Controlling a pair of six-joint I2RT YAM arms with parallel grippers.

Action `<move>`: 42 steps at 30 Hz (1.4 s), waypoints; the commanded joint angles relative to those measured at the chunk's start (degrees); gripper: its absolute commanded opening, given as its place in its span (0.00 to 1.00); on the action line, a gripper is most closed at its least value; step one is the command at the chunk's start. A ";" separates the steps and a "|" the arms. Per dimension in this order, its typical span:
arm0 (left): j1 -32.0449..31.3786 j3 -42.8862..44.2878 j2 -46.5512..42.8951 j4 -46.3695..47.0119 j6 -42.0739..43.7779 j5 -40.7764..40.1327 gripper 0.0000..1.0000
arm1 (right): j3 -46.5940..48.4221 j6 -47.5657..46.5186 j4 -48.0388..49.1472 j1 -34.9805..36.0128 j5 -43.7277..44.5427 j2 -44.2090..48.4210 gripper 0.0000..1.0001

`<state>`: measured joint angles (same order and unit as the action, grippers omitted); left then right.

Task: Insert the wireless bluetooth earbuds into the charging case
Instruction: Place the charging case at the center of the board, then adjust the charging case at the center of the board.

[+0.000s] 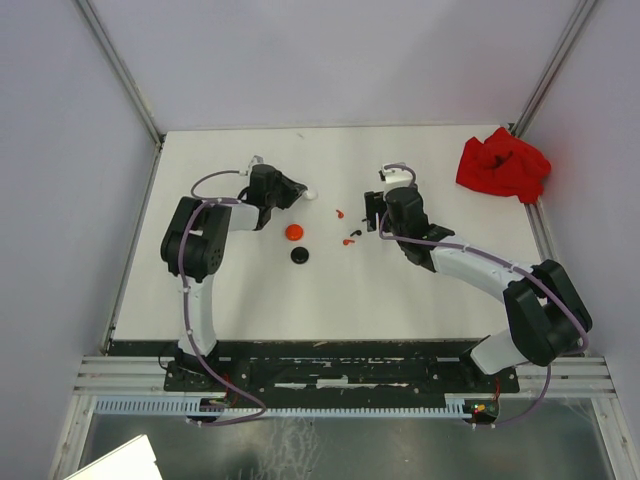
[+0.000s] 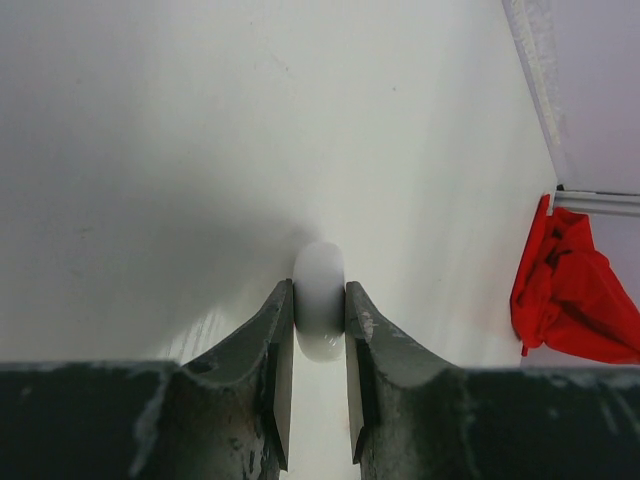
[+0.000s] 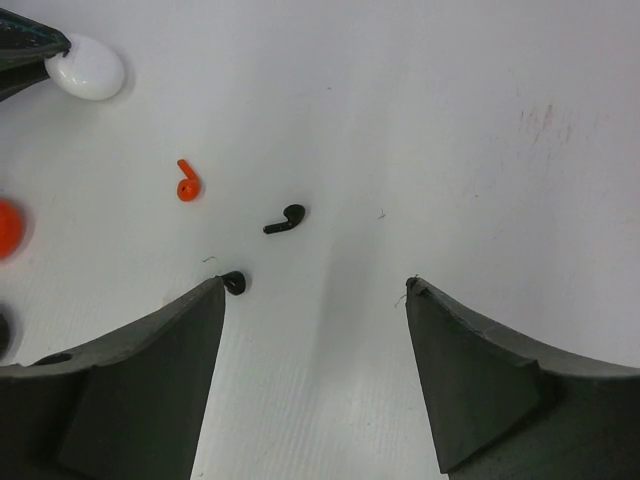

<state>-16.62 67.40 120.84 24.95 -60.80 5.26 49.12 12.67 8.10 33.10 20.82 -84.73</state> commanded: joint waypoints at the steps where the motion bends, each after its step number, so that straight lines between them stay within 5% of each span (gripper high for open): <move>1: 0.10 3.85 1.83 -2.11 4.71 -1.26 0.03 | 3.35 0.76 1.17 -0.20 -1.61 1.56 0.81; 4: 0.10 4.42 2.42 -2.63 5.35 -0.87 0.09 | 3.69 1.02 1.22 -0.20 -2.30 1.05 0.80; 13: 0.43 5.27 2.19 -4.54 7.04 0.24 0.55 | 4.66 0.87 -0.01 -0.19 -3.19 -0.03 0.80; 17: 0.77 4.46 0.92 -5.51 7.61 -0.53 0.67 | 4.95 0.41 -1.13 -0.23 -3.76 -0.09 0.80; 30: 5.60 -7.27 -14.81 -6.45 8.82 -4.01 0.70 | 15.68 -2.98 -10.38 3.16 -17.90 -9.94 0.77; 42: 7.41 -22.62 -32.23 -4.52 9.16 -4.05 0.70 | 31.03 -4.82 -18.09 9.96 -18.01 -26.33 0.76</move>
<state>-10.26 46.17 92.36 18.87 -54.35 1.72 74.81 8.64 -8.03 41.69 2.15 -107.90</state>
